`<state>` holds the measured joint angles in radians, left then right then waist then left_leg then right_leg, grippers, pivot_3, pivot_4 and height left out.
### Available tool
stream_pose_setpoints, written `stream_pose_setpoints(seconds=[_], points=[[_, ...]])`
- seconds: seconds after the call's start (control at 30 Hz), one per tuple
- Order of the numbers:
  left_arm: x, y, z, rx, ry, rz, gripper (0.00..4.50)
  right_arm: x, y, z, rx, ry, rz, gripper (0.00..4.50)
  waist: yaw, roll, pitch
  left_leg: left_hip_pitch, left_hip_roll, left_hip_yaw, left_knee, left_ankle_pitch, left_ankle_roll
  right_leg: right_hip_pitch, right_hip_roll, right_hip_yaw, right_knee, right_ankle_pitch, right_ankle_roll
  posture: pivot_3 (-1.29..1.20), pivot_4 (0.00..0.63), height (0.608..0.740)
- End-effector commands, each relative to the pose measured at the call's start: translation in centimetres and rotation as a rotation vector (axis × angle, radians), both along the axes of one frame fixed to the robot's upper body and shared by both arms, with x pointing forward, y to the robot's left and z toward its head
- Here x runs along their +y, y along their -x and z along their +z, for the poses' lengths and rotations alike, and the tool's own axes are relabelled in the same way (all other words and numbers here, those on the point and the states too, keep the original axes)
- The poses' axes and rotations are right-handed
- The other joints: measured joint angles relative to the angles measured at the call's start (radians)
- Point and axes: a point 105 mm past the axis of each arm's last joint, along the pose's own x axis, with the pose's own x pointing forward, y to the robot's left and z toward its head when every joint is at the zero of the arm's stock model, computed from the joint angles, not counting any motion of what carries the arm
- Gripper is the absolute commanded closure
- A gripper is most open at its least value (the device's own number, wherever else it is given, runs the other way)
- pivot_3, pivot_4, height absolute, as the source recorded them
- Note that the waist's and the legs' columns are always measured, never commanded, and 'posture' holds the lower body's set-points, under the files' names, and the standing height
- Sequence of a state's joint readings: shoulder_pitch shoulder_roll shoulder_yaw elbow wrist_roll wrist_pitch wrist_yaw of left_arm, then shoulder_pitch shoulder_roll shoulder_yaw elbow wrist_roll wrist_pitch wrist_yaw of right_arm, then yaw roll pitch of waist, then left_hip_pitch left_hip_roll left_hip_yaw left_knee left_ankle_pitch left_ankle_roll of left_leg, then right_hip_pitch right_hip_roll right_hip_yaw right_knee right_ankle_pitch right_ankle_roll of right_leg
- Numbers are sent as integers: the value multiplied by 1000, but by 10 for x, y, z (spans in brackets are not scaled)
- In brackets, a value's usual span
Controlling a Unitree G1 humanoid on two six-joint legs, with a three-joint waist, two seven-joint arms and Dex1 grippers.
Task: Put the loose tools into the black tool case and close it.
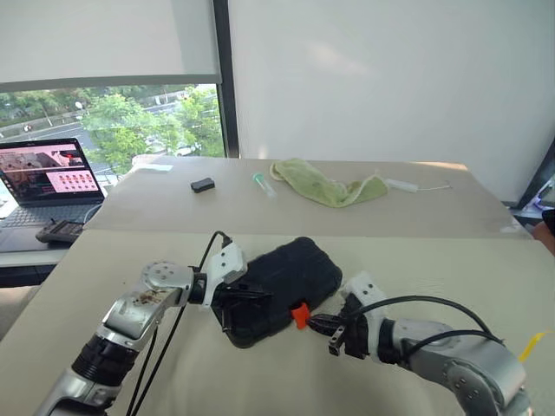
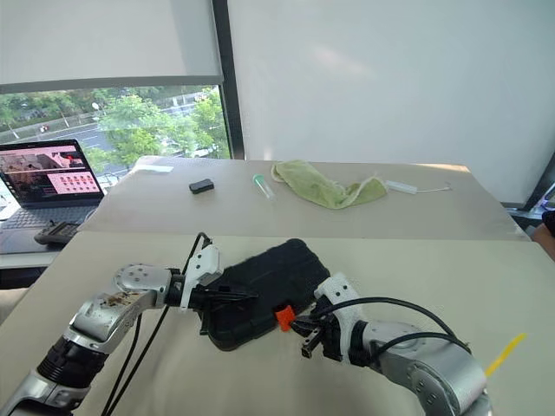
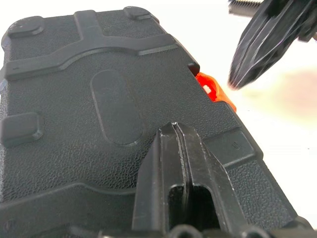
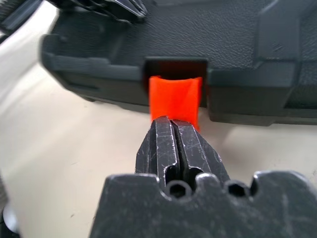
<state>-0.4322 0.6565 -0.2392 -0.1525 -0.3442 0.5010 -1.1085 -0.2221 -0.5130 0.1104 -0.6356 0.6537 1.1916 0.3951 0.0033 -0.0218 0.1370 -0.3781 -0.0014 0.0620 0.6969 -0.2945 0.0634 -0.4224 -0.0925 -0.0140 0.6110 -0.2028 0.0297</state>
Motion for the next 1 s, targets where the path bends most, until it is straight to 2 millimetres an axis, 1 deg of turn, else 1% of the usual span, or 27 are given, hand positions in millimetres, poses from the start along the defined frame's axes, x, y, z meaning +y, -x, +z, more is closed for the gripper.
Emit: stream_pose_setpoints(seconds=[0.03, 0.1, 0.17, 0.3, 0.37, 0.4, 0.47, 0.5, 0.57, 0.6, 0.63, 0.67, 0.7, 0.73, 0.8, 0.83, 0.9, 0.93, 0.97, 1.0], points=[[4, 8, -36, 126, -79, 25, 4500, 0, -15, -1, -40, 19, -9, 4477, 0, -1, 0, 0, 0, 0, 0, 0, 0, 0, 0, 0, 0, 0, 0, 0, 150, 740], [4, 8, -36, 126, -76, 25, 4500, 1, -23, -1, -57, 20, -13, 4477, 0, 0, 0, 0, 0, 0, 0, 0, 0, 0, 0, 0, 0, 0, 0, 0, 150, 740], [3, 8, -35, 125, -74, 26, 4500, 2, -26, 1, -69, 10, -3, 4477, 0, 0, 0, 0, 0, 0, 0, 0, 0, 0, 0, 0, 0, 0, 0, 0, 150, 740], [2, 9, -36, 115, -67, 25, 4500, 9, -29, 11, -89, -32, 26, 4477, -6, 0, 0, 0, 0, 0, 0, 0, 0, 0, 0, 0, 0, 0, 0, 0, 150, 740], [0, 9, -35, 92, -58, 20, 4500, 10, -26, 14, -103, -37, 48, 4477, -9, 0, 0, 0, 1, 0, 0, 0, 0, 0, 1, 0, 1, 0, 0, 0, 150, 740], [0, 9, -30, 70, -34, 25, 4500, 7, -22, 16, -127, -28, 58, 4477, -10, 0, 0, 0, 1, 0, 0, 0, 0, 0, 1, 0, 1, 0, 0, 0, 150, 740], [-1, 3, -10, -35, 78, 93, 4500, -15, -17, 26, -226, -18, 15, 4477, -9, 1, 0, 0, 1, 0, 0, 0, 0, -1, 0, 0, 1, 0, 0, 0, 150, 740], [0, 2, 0, -38, 152, 124, 4500, -24, -12, 33, -272, -27, 4, 3898, -7, 2, 0, -1, 0, 0, -1, 0, 0, -1, -1, 0, 0, 0, 0, 0, 150, 740], [7, 6, 21, 21, 291, 158, 3985, -47, 2, 46, -365, -31, -26, 3503, 1, 1, 0, -2, 0, 0, -1, -1, 1, -1, -2, 0, 0, -1, 1, 0, 150, 740], [12, 6, 32, 23, 361, 189, 3905, -57, 8, 50, -392, -21, -39, 3176, 5, 1, 0, -4, 0, -1, -1, -1, 1, -2, -2, -1, 0, -1, 2, 0, 150, 740], [16, 6, 39, 21, 403, 215, 3415, -64, 12, 52, -408, -13, -47, 2728, 7, 1, 1, -6, 0, -1, -1, -1, 1, -4, -2, -1, 0, -1, 2, 0, 150, 740], [21, 11, 42, 11, 412, 221, 3119, -71, 19, 53, -426, 4, -50, 2417, 7, 0, 1, -7, 0, -1, -1, -1, 1, -4, -2, -1, -1, -2, 3, 0, 150, 740], [28, 16, 42, 9, 404, 245, 2713, -79, 26, 54, -437, 18, -54, 2012, 6, -1, 2, -7, 0, -1, 0, -1, 1, -4, -2, -1, 0, -2, 3, 0, 150, 740], [37, 21, 41, 14, 393, 271, 2437, -86, 33, 55, -442, 29, -57, 1750, 5, -1, 2, -7, 0, -1, 0, -1, 1, -5, -2, -1, -1, -2, 3, 0, 150, 740], [56, 31, 37, 33, 360, 328, 1565, -98, 45, 52, -434, 60, -62, 934, 2, -1, 2, -5, 1, -1, -1, -1, 1, -3, -2, 0, -1, -2, 3, 0, 150, 740], [64, 34, 36, 38, 349, 353, 1306, -101, 50, 51, -427, 70, -57, 691, 2, -1, 2, -5, 1, -1, -1, -1, 0, -3, -2, 0, -1, -2, 3, 0, 150, 740], [86, 46, 29, 46, 298, 409, 648, -110, 61, 48, -407, 81, -57, 30, 3, -1, 2, -4, 1, -1, -1, -2, 0, -2, -2, 0, -1, -2, 2, 0, 150, 740], [95, 51, 27, 49, 274, 434, 219, -113, 66, 47, -391, 79, -55, 0, 4, -1, 3, -4, 1, -1, -1, -2, 0, -3, -2, 0, -1, -3, 2, 0, 150, 740], [103, 56, 24, 44, 246, 459, 76, -117, 69, 47, -390, 91, -56, 0, 6, -1, 3, -2, 1, -1, -1, -2, 0, -2, -2, 0, 0, -4, 1, 0, 150, 740], [110, 58, 21, 43, 230, 486, 76, -120, 71, 47, -392, 97, -58, 0, 8, 0, 3, -1, 2, -1, -1, -2, 0, -1, -3, 0, 0, -5, -2, 0, 150, 740]])
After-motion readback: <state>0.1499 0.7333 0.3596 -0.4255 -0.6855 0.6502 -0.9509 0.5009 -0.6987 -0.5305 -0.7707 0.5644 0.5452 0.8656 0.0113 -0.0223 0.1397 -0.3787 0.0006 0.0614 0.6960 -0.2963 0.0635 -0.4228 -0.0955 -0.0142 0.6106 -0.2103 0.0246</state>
